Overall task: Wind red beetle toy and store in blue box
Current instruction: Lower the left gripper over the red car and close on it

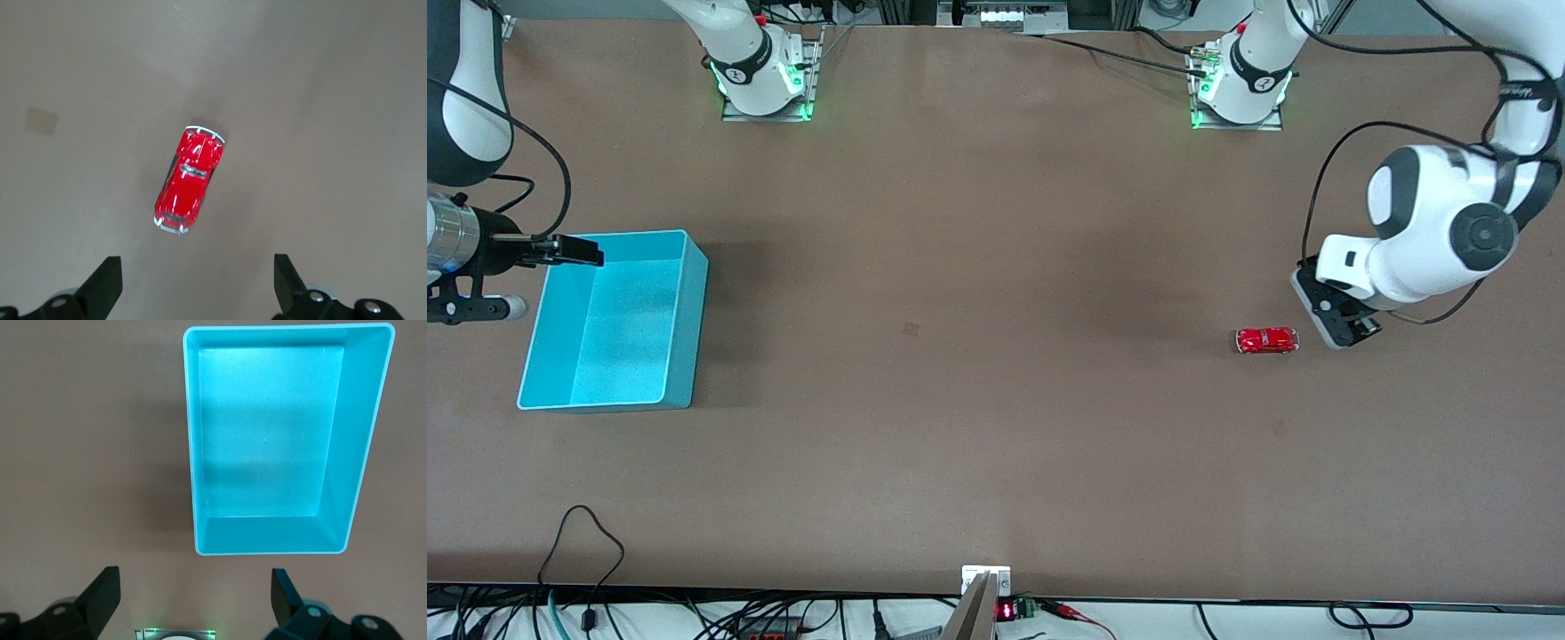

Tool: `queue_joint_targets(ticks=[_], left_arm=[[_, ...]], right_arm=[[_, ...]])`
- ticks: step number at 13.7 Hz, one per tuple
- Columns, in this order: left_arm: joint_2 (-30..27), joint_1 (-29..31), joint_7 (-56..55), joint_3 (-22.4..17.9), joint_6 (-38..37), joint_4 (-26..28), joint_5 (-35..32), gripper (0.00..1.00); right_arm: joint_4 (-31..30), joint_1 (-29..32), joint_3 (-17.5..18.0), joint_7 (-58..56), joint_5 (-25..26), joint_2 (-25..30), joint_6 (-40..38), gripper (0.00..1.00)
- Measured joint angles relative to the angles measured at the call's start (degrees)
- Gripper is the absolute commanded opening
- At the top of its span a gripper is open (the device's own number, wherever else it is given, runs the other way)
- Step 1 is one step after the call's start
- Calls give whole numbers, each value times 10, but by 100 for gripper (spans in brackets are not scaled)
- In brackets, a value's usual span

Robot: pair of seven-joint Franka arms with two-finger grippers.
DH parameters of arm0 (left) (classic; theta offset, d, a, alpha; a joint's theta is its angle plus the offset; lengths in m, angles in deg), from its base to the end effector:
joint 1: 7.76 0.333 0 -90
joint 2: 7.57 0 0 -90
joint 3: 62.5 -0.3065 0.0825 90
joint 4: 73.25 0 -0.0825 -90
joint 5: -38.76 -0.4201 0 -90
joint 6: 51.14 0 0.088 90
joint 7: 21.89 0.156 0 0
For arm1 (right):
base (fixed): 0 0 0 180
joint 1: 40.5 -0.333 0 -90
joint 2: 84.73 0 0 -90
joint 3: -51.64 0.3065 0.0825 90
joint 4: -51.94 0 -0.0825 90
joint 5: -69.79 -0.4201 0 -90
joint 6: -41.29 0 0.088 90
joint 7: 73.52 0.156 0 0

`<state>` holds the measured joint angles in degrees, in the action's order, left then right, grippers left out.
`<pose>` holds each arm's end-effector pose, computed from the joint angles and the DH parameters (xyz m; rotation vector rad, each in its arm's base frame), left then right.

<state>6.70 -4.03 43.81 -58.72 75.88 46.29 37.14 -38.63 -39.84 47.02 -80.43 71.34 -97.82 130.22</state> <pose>0.5848 0.0008 0.2134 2.5706 -1.6931 -0.1569 0.6201 -0.0587 0.4211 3.0971 0.0483 -0.4045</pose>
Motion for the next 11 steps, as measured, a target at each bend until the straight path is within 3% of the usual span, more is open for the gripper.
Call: queue_joint_targets(ticks=[11], left_arm=[[82, -5, 149, 3, 137, 20, -11, 100]], right_arm=[[0, 1, 0, 0, 0, 0, 0, 100]])
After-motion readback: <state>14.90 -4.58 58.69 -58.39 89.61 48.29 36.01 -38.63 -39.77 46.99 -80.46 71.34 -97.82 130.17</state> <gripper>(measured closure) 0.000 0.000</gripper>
